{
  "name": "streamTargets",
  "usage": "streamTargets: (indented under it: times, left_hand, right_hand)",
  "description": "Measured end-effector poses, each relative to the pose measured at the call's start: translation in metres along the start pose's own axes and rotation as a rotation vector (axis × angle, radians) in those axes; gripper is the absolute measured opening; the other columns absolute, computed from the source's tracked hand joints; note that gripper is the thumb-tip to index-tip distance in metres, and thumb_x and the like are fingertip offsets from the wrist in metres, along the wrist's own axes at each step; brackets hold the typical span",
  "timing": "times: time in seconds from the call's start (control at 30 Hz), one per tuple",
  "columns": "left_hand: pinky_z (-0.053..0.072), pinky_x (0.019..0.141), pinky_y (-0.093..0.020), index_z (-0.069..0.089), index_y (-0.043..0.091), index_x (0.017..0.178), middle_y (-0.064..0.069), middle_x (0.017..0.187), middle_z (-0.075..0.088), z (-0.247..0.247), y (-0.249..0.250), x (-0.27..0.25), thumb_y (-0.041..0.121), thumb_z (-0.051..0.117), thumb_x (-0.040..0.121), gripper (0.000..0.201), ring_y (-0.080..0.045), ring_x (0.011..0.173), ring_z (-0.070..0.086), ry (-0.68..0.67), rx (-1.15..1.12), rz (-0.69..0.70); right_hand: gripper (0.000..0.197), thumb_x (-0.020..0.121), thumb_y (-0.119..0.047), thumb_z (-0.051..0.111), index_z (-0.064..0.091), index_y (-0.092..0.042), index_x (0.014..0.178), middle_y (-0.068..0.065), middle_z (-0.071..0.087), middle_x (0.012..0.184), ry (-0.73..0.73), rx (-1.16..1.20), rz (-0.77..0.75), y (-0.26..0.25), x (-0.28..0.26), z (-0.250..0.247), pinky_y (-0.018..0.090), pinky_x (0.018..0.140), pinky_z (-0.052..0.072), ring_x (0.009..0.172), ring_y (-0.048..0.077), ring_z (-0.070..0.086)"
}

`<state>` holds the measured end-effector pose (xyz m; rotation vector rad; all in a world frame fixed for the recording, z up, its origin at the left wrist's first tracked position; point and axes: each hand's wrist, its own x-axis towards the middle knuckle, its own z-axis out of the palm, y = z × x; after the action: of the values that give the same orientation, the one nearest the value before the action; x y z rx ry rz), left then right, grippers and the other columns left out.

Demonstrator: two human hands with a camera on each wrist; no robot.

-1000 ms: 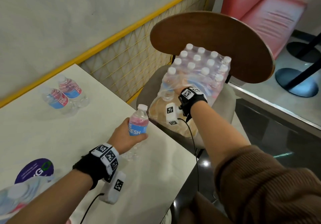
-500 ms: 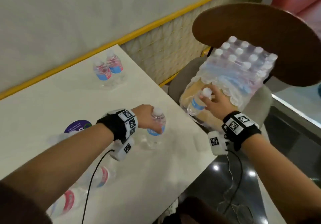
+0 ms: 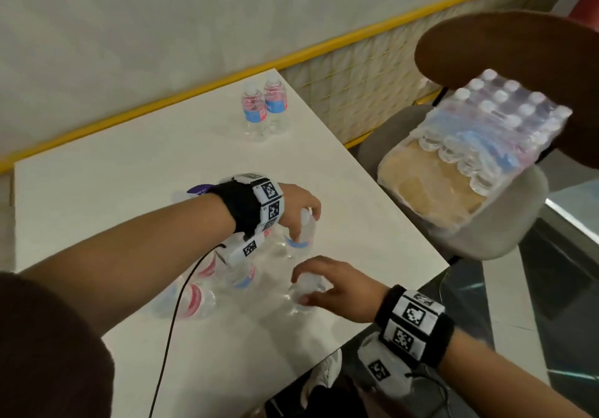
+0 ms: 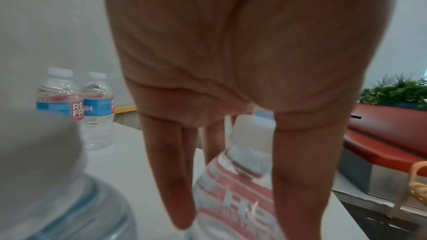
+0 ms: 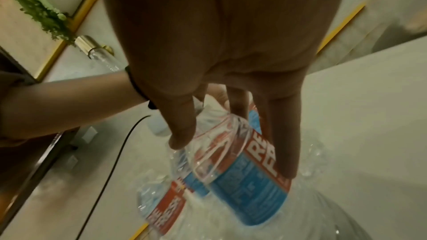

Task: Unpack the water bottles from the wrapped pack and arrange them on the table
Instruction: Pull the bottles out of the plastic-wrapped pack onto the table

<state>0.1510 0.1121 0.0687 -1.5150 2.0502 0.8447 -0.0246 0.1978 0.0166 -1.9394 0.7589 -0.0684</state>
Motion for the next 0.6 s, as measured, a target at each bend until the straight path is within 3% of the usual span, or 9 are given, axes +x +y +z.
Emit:
streamTargets:
  times: [0.07, 0.2, 0.3, 0.37, 0.43, 0.53, 0.6]
  left_hand:
    - [0.041, 0.088, -0.029, 0.045, 0.024, 0.134, -0.002, 0.139, 0.045, 0.003, 0.000, -0.005, 0.021, 0.074, 0.079, 0.062, -0.021, 0.121, 0.048, -0.060, 0.065, 0.002]
    - [0.039, 0.098, -0.033, 0.040, 0.025, 0.140, -0.002, 0.142, 0.042, 0.010, -0.001, -0.016, 0.034, 0.066, 0.085, 0.062, -0.022, 0.126, 0.045, -0.061, 0.117, 0.017]
    - [0.034, 0.105, -0.033, 0.035, 0.024, 0.144, -0.003, 0.146, 0.040, 0.012, 0.000, -0.030, 0.041, 0.060, 0.089, 0.063, -0.023, 0.132, 0.041, 0.026, 0.098, 0.043]
    - [0.033, 0.107, -0.032, 0.037, 0.024, 0.142, -0.004, 0.145, 0.041, 0.008, -0.001, -0.044, 0.040, 0.059, 0.089, 0.060, -0.022, 0.131, 0.042, 0.155, 0.028, 0.093]
    - [0.033, 0.108, -0.029, 0.042, 0.024, 0.139, -0.001, 0.142, 0.045, 0.006, -0.006, -0.068, 0.038, 0.060, 0.089, 0.055, -0.018, 0.129, 0.044, 0.348, -0.104, 0.160]
    - [0.029, 0.100, -0.007, 0.051, 0.026, 0.131, 0.009, 0.135, 0.049, 0.021, -0.026, -0.115, 0.032, 0.065, 0.087, 0.047, -0.005, 0.124, 0.045, 0.692, -0.390, 0.192]
    - [0.028, 0.100, -0.005, 0.054, 0.026, 0.126, 0.010, 0.134, 0.049, 0.048, -0.051, -0.144, 0.032, 0.066, 0.084, 0.044, 0.000, 0.123, 0.043, 0.908, -0.557, 0.111]
  right_hand:
    - [0.034, 0.087, -0.031, 0.066, 0.057, -0.026, 0.120, -0.006, 0.056, 0.123, -0.019, -0.004, -0.007, -0.012, 0.010, 0.021, 0.015, 0.088, 0.044, 0.113, 0.007, 0.050]
    - [0.041, 0.084, -0.033, 0.068, 0.055, -0.030, 0.123, -0.002, 0.055, 0.129, 0.015, 0.030, 0.017, -0.028, 0.031, 0.051, 0.032, 0.104, 0.041, 0.119, 0.015, 0.049]
    - [0.046, 0.084, -0.031, 0.070, 0.053, -0.032, 0.126, -0.008, 0.051, 0.135, 0.013, 0.157, 0.096, -0.032, 0.030, 0.048, 0.025, 0.106, 0.036, 0.123, 0.008, 0.046]
    - [0.037, 0.086, -0.031, 0.067, 0.053, -0.038, 0.120, -0.010, 0.049, 0.134, 0.033, 0.420, 0.205, -0.026, 0.022, 0.040, 0.027, 0.099, 0.043, 0.120, 0.008, 0.049]
    - [0.027, 0.089, -0.029, 0.064, 0.056, -0.038, 0.113, -0.003, 0.052, 0.125, 0.188, 0.687, 0.340, -0.014, 0.016, 0.032, 0.036, 0.091, 0.051, 0.113, 0.013, 0.054]
    - [0.035, 0.090, -0.026, 0.062, 0.051, -0.034, 0.123, 0.001, 0.054, 0.116, 0.438, 0.967, 0.455, 0.010, 0.015, 0.019, 0.045, 0.087, 0.055, 0.118, 0.027, 0.052]
    - [0.046, 0.091, -0.028, 0.060, 0.042, -0.037, 0.132, 0.001, 0.051, 0.120, 0.477, 1.129, 0.499, 0.020, 0.019, 0.017, 0.050, 0.085, 0.054, 0.122, 0.036, 0.048]
